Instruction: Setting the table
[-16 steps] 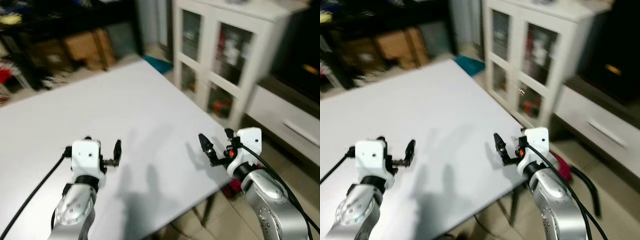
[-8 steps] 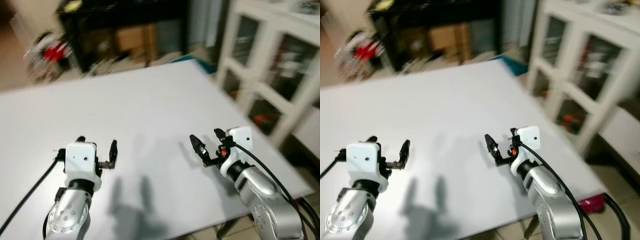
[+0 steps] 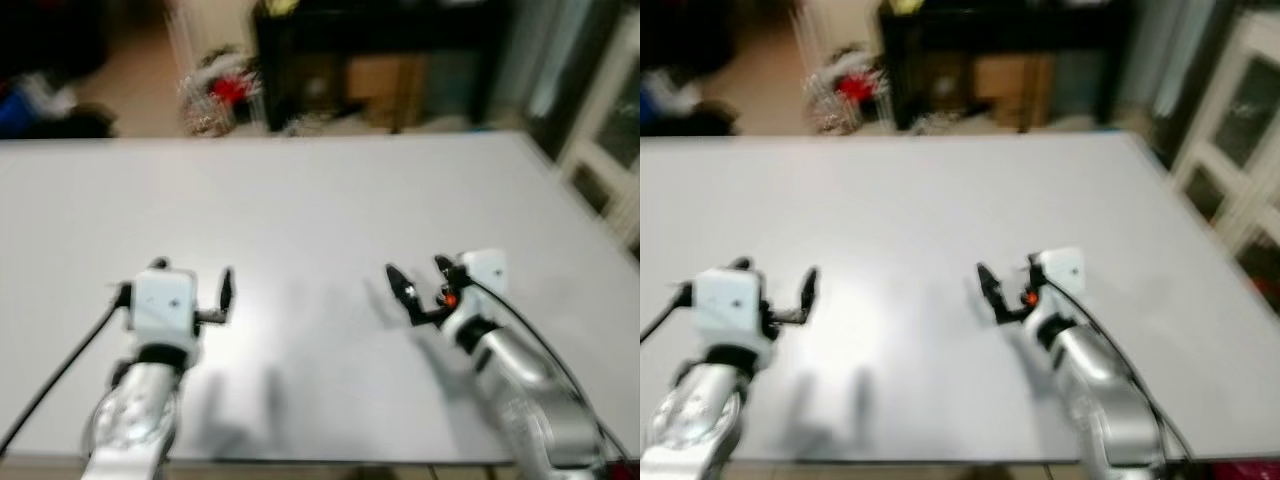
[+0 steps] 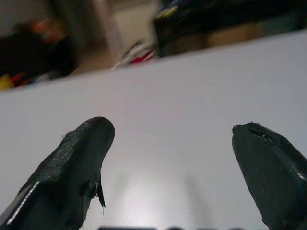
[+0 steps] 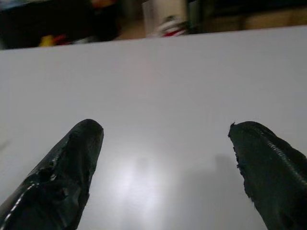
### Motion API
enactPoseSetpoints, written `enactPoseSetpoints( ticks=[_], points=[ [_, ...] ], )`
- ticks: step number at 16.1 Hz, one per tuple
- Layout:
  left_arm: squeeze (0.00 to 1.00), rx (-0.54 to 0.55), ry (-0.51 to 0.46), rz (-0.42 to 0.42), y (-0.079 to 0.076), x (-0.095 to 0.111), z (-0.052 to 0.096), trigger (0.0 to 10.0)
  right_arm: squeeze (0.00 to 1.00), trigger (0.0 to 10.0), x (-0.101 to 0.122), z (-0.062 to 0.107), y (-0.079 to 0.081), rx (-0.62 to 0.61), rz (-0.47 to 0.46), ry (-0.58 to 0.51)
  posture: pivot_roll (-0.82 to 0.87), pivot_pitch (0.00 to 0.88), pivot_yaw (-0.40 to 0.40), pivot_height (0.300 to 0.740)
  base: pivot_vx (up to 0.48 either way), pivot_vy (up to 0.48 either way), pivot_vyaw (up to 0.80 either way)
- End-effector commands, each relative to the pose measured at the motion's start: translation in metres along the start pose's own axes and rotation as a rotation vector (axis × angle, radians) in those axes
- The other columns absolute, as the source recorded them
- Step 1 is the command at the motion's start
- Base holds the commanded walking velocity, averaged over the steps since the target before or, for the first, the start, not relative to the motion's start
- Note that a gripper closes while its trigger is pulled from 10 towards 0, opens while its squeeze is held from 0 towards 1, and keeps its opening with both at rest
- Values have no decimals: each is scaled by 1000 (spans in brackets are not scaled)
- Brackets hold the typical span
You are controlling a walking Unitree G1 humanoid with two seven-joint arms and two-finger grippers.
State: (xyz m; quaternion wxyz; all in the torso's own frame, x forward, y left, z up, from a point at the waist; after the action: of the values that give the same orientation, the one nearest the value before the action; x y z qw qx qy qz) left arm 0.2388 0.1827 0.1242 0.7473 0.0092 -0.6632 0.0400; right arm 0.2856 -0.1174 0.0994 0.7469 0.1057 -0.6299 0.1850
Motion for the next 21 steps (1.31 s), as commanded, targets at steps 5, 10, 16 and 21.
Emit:
enactPoseSetpoints(
  ticks=[5, 10, 16, 21],
  points=[
    [0, 15, 7, 9, 0, -1, -1, 10000, 0, 10000, 12, -6, -5, -49, 20, -40, -80, 0, 51, 740, 0, 391, 0],
    [0, 35, 11, 18, 1, -2, 2, 10000, 0, 10000, 16, -12, -7, -64, 118, -73, -70, 0, 27, 740, 0, 389, 0],
    [0, 57, 12, 24, 3, -3, 9, 10000, 0, 10000, 22, -9, 20, 170, 54, -125, -50, 0, 11, 740, 0, 381, 400],
    [0, 76, 11, 22, 4, -2, 12, 10000, 0, 10000, 22, -8, 36, 270, 56, -134, -32, 0, 0, 740, 0, 376, 800]
  ],
)
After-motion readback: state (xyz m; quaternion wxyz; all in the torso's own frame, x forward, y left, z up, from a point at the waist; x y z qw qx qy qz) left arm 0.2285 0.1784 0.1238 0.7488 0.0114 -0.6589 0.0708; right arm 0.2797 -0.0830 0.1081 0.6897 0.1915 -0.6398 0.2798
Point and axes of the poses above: a point about 5 cm out from each wrist's last joint towards the gripper, its own z axis pointing back from the gripper into the wrist, its own x axis along the axis of the wrist's last joint, y = z × x, the point moved 4 cm from there along -z, pointing out of the wrist towards the gripper, and after that the axes turned 15 degrees about z, right-handed, at the moved point
